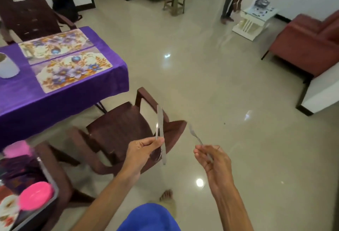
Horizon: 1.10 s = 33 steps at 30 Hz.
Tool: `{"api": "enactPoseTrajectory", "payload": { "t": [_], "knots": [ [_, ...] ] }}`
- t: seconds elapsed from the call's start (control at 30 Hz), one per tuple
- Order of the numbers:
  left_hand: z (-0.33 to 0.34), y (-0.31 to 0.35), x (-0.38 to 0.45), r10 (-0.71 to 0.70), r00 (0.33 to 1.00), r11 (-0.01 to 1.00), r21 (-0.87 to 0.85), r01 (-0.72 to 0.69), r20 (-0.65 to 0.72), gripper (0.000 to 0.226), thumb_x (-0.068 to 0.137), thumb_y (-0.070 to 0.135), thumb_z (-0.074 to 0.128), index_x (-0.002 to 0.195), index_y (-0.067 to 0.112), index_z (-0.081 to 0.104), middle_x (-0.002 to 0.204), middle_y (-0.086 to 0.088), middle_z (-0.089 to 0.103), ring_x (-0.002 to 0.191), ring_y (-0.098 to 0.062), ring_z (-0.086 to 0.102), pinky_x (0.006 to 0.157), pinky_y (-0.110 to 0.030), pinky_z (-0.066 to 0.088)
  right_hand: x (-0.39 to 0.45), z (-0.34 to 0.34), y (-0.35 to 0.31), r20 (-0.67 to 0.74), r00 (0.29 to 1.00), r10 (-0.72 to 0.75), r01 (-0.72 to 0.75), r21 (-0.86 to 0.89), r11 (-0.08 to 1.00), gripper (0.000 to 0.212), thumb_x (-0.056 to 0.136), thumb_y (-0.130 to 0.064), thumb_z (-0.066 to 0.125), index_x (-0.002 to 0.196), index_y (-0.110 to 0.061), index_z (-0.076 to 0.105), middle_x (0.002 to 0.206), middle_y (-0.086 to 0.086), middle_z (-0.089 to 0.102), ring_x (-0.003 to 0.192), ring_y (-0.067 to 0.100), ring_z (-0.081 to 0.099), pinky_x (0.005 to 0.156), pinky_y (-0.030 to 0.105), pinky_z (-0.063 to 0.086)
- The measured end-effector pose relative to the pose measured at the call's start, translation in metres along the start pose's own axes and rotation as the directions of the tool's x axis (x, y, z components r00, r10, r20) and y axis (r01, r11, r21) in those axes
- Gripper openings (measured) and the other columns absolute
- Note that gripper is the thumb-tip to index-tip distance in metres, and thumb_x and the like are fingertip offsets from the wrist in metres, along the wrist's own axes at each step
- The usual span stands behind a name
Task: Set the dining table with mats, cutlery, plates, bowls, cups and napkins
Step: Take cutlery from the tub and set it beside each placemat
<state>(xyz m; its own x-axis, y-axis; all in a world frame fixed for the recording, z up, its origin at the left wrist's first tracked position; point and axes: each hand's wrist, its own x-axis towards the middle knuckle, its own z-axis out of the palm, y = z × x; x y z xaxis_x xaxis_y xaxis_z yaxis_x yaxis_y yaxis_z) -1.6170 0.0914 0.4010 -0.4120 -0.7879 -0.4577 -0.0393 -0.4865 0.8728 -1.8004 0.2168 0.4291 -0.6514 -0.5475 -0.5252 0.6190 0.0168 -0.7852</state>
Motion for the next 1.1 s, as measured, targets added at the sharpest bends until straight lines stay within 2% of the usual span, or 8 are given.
{"api": "enactPoseTrajectory", "payload": {
  "t": [0.2, 0.33, 0.43, 0.57, 0.7, 0.83, 0.93, 1.1],
  "knots": [
    [0.102, 0.033, 0.1, -0.023, 0.999, 1.0, -0.006, 0.023, -0.026, 0.023, 0.081, 0.036, 0.086, 0.094, 0.017, 0.086, 0.079, -0.008, 0.07, 0.068, -0.016, 0.054, 0.069, -0.026, 0.043, 0.114, 0.0, -0.088, 0.139, 0.99, 0.022, 0.015, -0.263, 0.965, 0.016, 0.095, 0.001, 0.065, 0.111, 0.0, 0.062, 0.102, 0.027, 0.075, 0.084, 0.033, 0.073, 0.081, 0.038, 0.061],
    [0.152, 0.069, 0.16, 0.001, 0.999, 1.0, -0.024, -0.002, -0.033, 0.02, 0.085, 0.03, 0.084, 0.09, 0.011, 0.085, 0.074, -0.028, 0.06, 0.068, -0.021, 0.049, 0.061, -0.023, 0.043, 0.19, 0.016, -0.131, 0.215, 0.975, 0.062, 0.017, -0.349, 0.937, 0.016, 0.097, -0.007, 0.067, 0.109, 0.003, 0.07, 0.102, 0.023, 0.076, 0.088, 0.034, 0.074, 0.088, 0.043, 0.062],
    [0.182, 0.084, 0.213, 0.033, 0.998, 0.999, 0.023, -0.032, -0.044, 0.024, 0.087, 0.034, 0.082, 0.094, 0.011, 0.084, 0.097, -0.036, 0.069, 0.079, -0.025, 0.059, 0.071, -0.026, 0.049, 0.254, 0.031, -0.152, 0.261, 0.959, 0.109, 0.003, -0.395, 0.919, 0.018, 0.095, -0.011, 0.071, 0.106, 0.002, 0.073, 0.1, 0.022, 0.077, 0.086, 0.033, 0.075, 0.085, 0.042, 0.062],
    [0.214, 0.093, 0.282, 0.026, 0.985, 1.0, -0.011, -0.028, -0.17, 0.016, 0.087, 0.036, 0.082, 0.095, 0.023, 0.086, 0.092, -0.03, 0.072, 0.077, -0.028, 0.061, 0.079, -0.045, 0.056, 0.345, 0.051, -0.179, 0.302, 0.941, 0.154, 0.004, -0.463, 0.886, 0.01, 0.09, -0.015, 0.078, 0.096, -0.008, 0.081, 0.094, 0.012, 0.078, 0.083, 0.021, 0.072, 0.076, 0.03, 0.059],
    [0.248, 0.109, 0.338, 0.043, 0.959, 0.998, -0.029, -0.053, -0.279, 0.023, 0.088, 0.035, 0.08, 0.095, 0.014, 0.085, 0.079, -0.021, 0.062, 0.069, -0.023, 0.047, 0.069, -0.034, 0.044, 0.435, 0.072, -0.224, 0.334, 0.916, 0.224, -0.001, -0.555, 0.832, 0.009, 0.085, -0.016, 0.082, 0.091, -0.01, 0.083, 0.082, 0.007, 0.073, 0.071, 0.017, 0.058, 0.069, 0.029, 0.054],
    [0.264, 0.135, 0.386, 0.074, 0.919, 0.987, -0.106, -0.124, -0.387, 0.029, 0.088, 0.041, 0.082, 0.101, 0.015, 0.084, 0.102, -0.04, 0.066, 0.086, -0.028, 0.059, 0.087, -0.044, 0.05, 0.51, 0.127, -0.267, 0.448, 0.843, 0.297, 0.046, -0.612, 0.79, 0.016, 0.083, -0.018, 0.084, 0.093, -0.006, 0.081, 0.083, 0.009, 0.075, 0.071, 0.018, 0.061, 0.064, 0.027, 0.052],
    [0.262, 0.152, 0.418, 0.051, 0.861, 0.983, -0.128, -0.134, -0.505, 0.03, 0.087, 0.041, 0.083, 0.106, 0.018, 0.084, 0.101, -0.024, 0.077, 0.097, -0.031, 0.072, 0.099, -0.048, 0.054, 0.549, 0.183, -0.275, 0.54, 0.747, 0.387, 0.06, -0.635, 0.77, 0.019, 0.084, -0.017, 0.083, 0.094, -0.001, 0.077, 0.086, 0.013, 0.075, 0.075, 0.02, 0.067, 0.068, 0.027, 0.055],
    [0.243, 0.188, 0.479, 0.028, 0.756, 0.965, -0.18, -0.191, -0.654, 0.021, 0.092, 0.024, 0.078, 0.082, 0.006, 0.081, 0.065, -0.011, 0.051, 0.058, -0.018, 0.039, 0.056, -0.028, 0.035, 0.6, 0.283, -0.255, 0.643, 0.549, 0.534, 0.044, -0.66, 0.75, 0.009, 0.097, -0.009, 0.068, 0.101, -0.002, 0.063, 0.104, 0.018, 0.077, 0.098, 0.03, 0.076, 0.087, 0.036, 0.061]
  ]
}}
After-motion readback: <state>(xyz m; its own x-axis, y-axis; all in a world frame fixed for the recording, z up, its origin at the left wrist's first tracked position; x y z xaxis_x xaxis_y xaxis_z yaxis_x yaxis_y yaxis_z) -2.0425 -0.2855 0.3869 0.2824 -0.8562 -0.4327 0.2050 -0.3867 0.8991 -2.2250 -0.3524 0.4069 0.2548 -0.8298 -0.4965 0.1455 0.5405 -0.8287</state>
